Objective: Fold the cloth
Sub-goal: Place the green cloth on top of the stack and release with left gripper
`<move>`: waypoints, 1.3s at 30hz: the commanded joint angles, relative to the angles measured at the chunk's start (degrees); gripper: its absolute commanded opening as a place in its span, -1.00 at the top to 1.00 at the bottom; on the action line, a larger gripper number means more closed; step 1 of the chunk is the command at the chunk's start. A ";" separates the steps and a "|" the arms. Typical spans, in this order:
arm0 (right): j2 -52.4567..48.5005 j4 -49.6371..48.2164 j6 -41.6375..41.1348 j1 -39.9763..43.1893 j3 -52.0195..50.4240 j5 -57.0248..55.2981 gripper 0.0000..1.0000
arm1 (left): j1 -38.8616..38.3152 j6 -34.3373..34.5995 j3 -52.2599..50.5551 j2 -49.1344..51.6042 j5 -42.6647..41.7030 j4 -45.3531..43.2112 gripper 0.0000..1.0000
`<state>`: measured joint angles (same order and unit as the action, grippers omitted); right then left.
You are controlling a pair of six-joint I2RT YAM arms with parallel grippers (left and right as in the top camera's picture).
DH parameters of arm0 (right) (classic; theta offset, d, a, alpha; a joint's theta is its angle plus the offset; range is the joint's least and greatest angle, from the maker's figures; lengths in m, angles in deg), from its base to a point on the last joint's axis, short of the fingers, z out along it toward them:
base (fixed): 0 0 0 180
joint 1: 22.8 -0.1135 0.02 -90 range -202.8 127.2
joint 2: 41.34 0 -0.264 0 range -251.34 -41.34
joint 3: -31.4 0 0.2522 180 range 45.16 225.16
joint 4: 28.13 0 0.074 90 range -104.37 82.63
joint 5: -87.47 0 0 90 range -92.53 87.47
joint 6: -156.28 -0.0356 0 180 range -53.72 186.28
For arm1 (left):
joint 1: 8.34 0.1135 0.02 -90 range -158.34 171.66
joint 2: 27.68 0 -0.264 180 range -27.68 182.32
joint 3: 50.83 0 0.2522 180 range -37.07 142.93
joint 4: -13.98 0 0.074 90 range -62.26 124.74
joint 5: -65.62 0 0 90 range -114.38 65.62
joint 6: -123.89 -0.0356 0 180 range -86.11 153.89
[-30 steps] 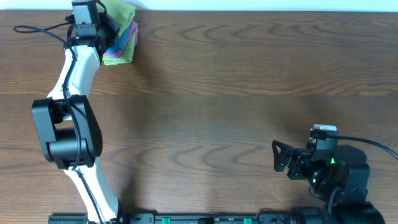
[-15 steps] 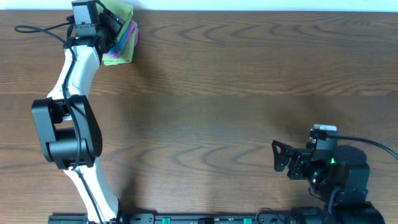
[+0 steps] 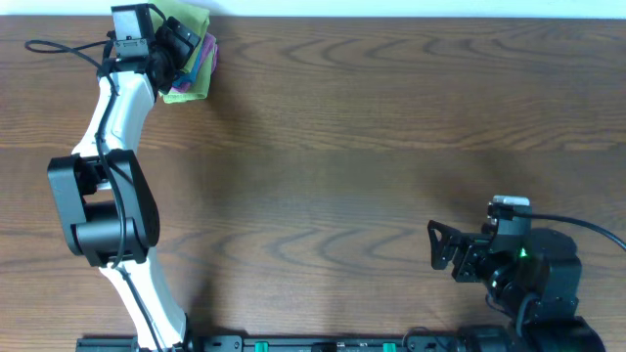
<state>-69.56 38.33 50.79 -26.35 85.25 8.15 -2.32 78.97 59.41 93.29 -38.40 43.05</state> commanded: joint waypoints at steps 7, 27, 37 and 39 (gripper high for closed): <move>0.20 0.07 -0.55 0.37 -0.24 -0.17 -0.98 | 0.48 -4.31 1.29 -4.87 -0.59 2.36 -0.91; 0.20 0.07 -0.55 0.37 -0.24 -0.17 -0.98 | 1.25 -7.85 1.29 -10.21 -0.48 11.45 -0.91; 0.20 0.07 -0.55 0.37 -0.24 -0.17 -0.99 | 1.14 -7.32 1.29 -10.36 0.55 5.55 0.88; 0.20 0.07 -0.55 0.37 -0.24 -0.17 -0.99 | 1.07 -6.54 1.29 -9.90 1.90 4.83 0.88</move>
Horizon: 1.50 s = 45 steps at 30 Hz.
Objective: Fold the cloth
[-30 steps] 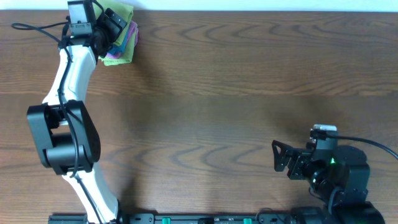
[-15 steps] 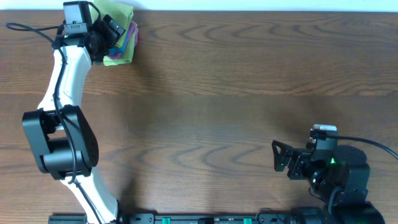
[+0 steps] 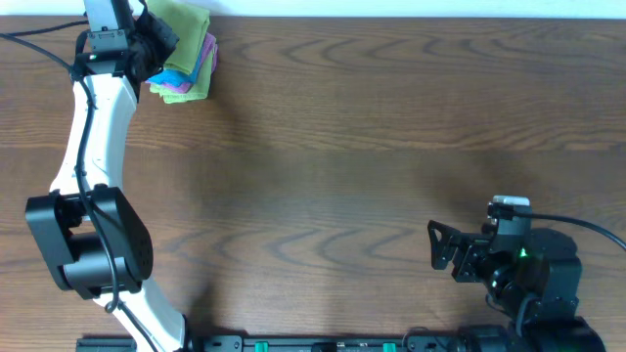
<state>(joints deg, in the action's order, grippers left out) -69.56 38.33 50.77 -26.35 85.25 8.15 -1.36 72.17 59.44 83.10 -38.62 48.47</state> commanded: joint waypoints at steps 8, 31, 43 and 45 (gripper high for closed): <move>0.20 0.07 -0.52 0.37 -0.24 -0.17 -0.98 | 0.13 0.55 1.27 4.20 4.13 -7.10 0.88; 0.20 0.07 -0.52 0.37 -0.24 -0.17 -0.98 | 0.13 0.46 1.27 10.49 8.09 -5.05 0.88; 0.20 0.07 -0.52 0.37 -0.24 -0.17 -0.99 | 0.13 -1.05 1.27 10.36 7.23 -3.93 0.88; 0.20 0.07 -0.52 0.37 -0.24 -0.17 -0.99 | 0.20 -1.11 1.29 10.05 3.80 -6.01 0.83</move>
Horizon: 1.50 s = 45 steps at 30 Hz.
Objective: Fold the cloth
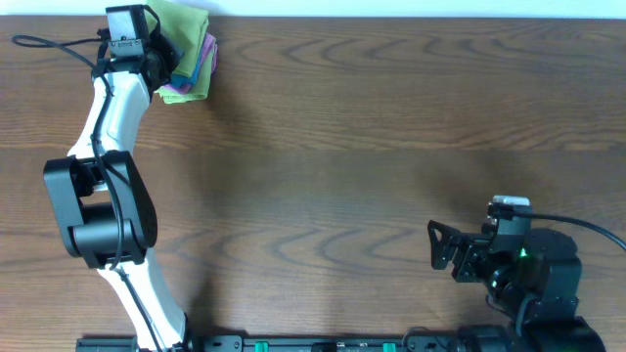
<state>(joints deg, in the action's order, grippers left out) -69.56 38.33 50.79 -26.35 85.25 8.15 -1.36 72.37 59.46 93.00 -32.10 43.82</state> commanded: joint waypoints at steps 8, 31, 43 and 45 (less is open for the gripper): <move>0.20 0.07 -0.55 0.37 -0.24 -0.17 -0.99 | 0.17 -8.79 2.01 -4.87 -8.81 -1.97 -0.34; 0.20 0.07 -0.55 0.37 -0.24 -0.17 -0.99 | 0.17 -26.97 1.99 -33.46 -7.52 39.93 -0.91; 0.20 0.07 -0.55 0.37 -0.24 -0.17 -0.99 | 0.17 -35.45 1.99 -41.79 -6.25 58.55 -0.91; 0.20 0.07 -0.55 0.37 -0.24 -0.17 -0.99 | 0.17 -36.81 1.99 -44.02 -6.25 60.50 -0.91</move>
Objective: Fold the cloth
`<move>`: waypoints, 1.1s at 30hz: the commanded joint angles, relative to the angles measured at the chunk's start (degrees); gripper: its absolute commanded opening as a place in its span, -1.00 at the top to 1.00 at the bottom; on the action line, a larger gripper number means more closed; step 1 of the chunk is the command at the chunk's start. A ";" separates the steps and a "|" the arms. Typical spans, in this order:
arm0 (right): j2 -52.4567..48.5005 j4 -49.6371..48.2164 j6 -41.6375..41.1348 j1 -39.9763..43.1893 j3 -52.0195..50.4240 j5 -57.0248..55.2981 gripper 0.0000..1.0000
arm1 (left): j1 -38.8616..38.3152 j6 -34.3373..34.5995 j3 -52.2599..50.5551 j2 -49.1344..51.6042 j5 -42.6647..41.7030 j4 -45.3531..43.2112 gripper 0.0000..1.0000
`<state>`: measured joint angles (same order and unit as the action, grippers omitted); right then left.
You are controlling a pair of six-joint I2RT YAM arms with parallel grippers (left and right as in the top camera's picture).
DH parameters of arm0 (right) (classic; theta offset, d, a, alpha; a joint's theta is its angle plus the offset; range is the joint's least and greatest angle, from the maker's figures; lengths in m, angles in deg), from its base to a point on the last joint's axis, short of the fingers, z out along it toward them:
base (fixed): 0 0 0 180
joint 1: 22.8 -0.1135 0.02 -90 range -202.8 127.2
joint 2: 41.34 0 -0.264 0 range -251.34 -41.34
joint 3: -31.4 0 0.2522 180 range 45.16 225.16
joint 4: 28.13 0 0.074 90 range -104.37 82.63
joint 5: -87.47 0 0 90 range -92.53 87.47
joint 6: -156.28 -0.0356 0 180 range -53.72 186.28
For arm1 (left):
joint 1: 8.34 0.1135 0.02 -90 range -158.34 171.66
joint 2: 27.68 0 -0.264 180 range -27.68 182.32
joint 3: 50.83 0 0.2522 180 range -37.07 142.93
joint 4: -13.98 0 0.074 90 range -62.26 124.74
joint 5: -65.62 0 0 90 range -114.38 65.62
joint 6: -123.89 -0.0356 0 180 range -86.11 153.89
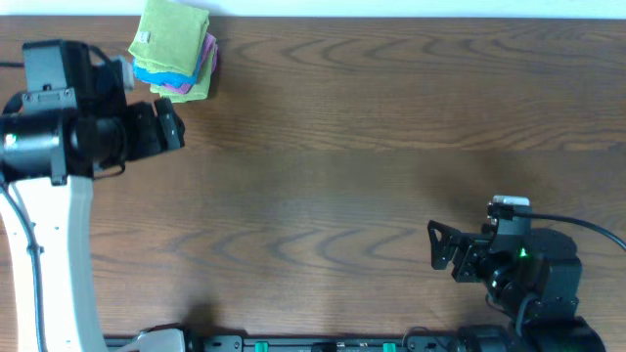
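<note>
In the overhead view a stack of folded cloths lies at the far left of the table, by its back edge. A green cloth is on top, with blue, pink and yellow-green layers under it. My left gripper is raised towards the camera, in front of the stack and apart from it. Its fingers point right and are spread with nothing between them. My right gripper rests open and empty at the near right, far from the cloths.
The left arm's white link runs down the left edge of the view. The right arm's base and cable sit at the near right corner. Bare brown wood lies between the two arms.
My left gripper was down at the stack's left edge, partly covering it. Now it is lifted and drawn back towards the front, clear of the stack, which shows whole with the green cloth on top.
My left gripper was on the stack of cloths at the far left, then at its left edge for two moments, shifting slightly. Now it is raised and off the stack. The right arm stayed parked throughout.
</note>
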<state>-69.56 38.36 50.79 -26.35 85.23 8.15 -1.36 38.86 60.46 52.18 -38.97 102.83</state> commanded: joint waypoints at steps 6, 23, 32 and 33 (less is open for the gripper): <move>0.20 0.04 -0.55 0.37 -0.22 -0.17 -0.99 | 0.17 -6.32 0.85 -12.35 1.64 5.11 -0.91; 0.20 0.04 -0.55 0.37 -0.22 -0.17 -0.98 | 0.13 -6.27 -34.80 -38.40 -0.50 -15.30 -0.90; 0.20 0.04 -0.55 0.37 -0.22 -0.17 -0.99 | 0.13 -6.32 -53.18 -54.95 -0.04 -26.67 -0.90; 0.20 0.04 -0.55 0.37 -0.22 -0.17 -0.98 | 0.13 -6.32 -55.10 -56.63 -0.04 -27.76 -0.90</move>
<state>-69.56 38.36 50.77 -26.35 85.03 8.15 -1.36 33.57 9.14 -1.11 -39.01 76.56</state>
